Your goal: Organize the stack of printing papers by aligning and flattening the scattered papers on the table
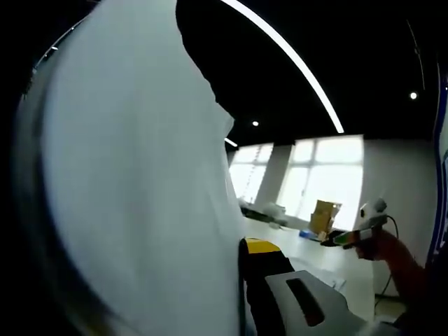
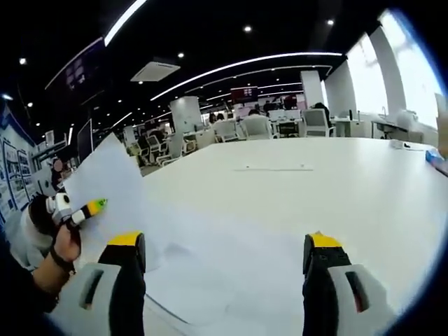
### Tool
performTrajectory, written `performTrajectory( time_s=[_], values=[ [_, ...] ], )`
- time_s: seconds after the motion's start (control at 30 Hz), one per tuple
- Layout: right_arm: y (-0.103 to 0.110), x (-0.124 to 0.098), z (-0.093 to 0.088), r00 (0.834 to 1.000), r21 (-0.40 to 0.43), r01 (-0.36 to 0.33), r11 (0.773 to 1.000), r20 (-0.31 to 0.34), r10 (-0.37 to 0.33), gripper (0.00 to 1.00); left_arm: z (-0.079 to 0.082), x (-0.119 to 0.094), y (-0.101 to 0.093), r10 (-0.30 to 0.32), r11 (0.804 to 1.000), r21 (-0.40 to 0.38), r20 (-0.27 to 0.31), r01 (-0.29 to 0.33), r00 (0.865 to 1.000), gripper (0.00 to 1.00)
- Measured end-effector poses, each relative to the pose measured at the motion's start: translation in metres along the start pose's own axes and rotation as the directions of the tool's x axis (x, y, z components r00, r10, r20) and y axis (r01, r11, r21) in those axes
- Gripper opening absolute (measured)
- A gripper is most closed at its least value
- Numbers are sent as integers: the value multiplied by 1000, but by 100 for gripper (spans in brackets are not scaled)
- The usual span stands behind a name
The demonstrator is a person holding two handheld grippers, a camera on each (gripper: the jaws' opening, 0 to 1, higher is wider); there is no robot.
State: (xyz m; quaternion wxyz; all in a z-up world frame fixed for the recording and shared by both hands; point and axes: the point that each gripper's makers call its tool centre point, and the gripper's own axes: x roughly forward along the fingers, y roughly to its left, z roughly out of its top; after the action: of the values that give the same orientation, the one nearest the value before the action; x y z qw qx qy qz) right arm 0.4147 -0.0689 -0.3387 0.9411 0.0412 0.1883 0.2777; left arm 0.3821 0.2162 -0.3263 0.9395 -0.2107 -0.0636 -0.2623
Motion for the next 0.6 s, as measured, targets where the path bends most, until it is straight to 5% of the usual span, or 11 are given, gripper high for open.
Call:
performTrajectory(
  time_s=[0.6],
  values=[
    [-9,2,-8,1000,7,21,1000,-19,-21,88,0,1,0,1,1000,1,-2,-1,1000,7]
  ],
)
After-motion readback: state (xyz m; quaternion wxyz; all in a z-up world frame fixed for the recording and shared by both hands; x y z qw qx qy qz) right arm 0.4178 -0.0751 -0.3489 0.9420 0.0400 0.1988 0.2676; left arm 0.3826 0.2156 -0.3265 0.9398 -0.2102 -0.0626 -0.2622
